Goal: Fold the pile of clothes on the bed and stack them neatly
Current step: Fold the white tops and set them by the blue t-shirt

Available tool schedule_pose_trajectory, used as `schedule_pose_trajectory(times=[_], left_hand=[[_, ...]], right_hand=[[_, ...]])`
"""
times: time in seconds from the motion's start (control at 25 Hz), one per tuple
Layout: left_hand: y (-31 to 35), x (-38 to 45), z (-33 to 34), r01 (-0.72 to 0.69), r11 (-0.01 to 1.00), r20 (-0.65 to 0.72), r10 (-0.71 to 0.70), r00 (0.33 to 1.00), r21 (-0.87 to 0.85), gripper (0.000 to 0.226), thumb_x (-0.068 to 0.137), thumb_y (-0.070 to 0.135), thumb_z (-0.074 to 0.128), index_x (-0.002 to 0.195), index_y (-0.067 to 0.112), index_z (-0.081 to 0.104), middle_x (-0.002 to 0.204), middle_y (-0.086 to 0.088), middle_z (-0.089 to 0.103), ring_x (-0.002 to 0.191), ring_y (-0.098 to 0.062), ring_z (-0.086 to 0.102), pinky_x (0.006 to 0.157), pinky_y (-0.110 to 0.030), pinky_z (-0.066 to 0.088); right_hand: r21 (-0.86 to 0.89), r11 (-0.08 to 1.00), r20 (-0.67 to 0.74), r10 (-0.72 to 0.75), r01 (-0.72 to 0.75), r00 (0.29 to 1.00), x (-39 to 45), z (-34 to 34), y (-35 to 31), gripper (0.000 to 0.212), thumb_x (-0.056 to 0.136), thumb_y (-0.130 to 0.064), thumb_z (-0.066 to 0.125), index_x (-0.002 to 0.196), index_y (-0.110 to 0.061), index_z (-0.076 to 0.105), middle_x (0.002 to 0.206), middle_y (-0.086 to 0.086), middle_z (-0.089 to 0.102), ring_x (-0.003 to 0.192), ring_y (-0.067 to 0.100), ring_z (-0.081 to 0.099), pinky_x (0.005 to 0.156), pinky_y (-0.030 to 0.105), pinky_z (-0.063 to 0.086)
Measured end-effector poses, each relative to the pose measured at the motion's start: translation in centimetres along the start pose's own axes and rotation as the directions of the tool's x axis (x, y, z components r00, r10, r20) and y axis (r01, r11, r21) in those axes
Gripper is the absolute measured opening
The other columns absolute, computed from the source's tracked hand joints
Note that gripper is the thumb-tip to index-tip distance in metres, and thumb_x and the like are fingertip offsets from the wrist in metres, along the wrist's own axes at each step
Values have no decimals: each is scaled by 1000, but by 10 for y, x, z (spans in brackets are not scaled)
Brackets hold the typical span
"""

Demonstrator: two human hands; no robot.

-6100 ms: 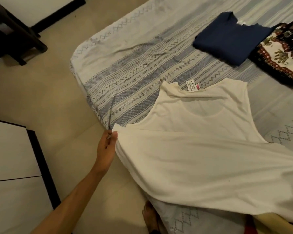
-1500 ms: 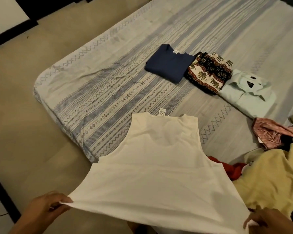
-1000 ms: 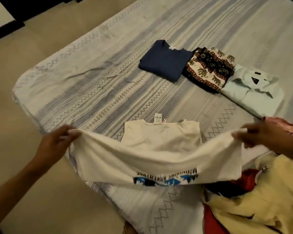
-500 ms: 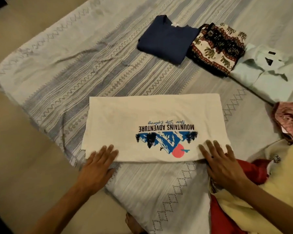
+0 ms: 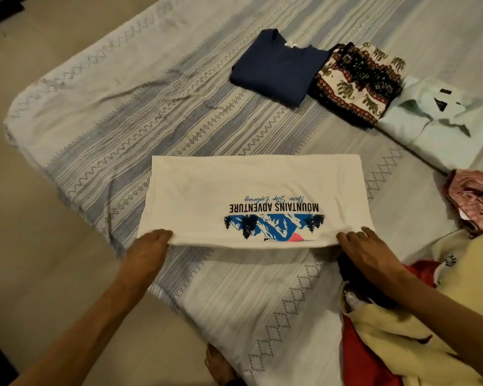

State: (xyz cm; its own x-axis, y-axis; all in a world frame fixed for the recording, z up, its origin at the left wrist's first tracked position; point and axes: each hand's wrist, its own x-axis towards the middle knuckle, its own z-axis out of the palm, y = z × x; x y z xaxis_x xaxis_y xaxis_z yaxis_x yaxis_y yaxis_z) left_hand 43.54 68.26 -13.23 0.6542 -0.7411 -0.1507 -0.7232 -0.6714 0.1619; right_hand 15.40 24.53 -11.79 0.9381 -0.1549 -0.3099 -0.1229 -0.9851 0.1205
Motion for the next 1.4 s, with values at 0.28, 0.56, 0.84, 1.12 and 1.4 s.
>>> schedule_pose_trajectory(times=[0.28,0.56,0.84,1.12,1.4], left_hand=[[-17,-12,-133,-128,929,-188,65,980,-347,37,96,-3,62,125,19,70,112,6,68,84,-4,65,68,-23,53],[-47,-8,-294,-178,908,-265,77,961,-380,25,104,33,56,119,23,73,118,20,72,112,2,67,91,-18,51],[-66,115,-260,32,941,-156,-89,984,-338,17,101,26,65,115,31,74,113,13,73,100,0,62,86,-17,42],[-85,127,-76,322,783,-139,-456,879,-532,31,99,20,70,126,8,61,122,-16,66,108,-34,63,91,-41,48],[-18,5,-3,-30,976,-132,1,991,-217,39,99,42,61,136,29,58,140,0,60,124,-25,58,100,-47,50]], right_hand=[[542,831,-168,253,-125,953,-23,-114,39,23,90,5,71,107,-9,76,94,5,75,81,23,72,71,27,52],[778,610,57,172,-152,983,-58,-282,95,12,92,-34,69,97,-33,79,87,-8,78,76,8,72,69,25,57],[815,479,274,176,-326,945,63,-237,124,10,90,-18,75,97,-20,82,95,11,78,81,20,65,65,27,48],[437,759,386,325,-482,863,140,-72,85,66,93,-41,74,146,-13,47,141,21,58,125,40,57,103,44,45],[121,992,16,36,-37,999,43,-17,-46,74,88,-61,54,142,-9,55,140,20,55,121,39,59,93,57,48]])
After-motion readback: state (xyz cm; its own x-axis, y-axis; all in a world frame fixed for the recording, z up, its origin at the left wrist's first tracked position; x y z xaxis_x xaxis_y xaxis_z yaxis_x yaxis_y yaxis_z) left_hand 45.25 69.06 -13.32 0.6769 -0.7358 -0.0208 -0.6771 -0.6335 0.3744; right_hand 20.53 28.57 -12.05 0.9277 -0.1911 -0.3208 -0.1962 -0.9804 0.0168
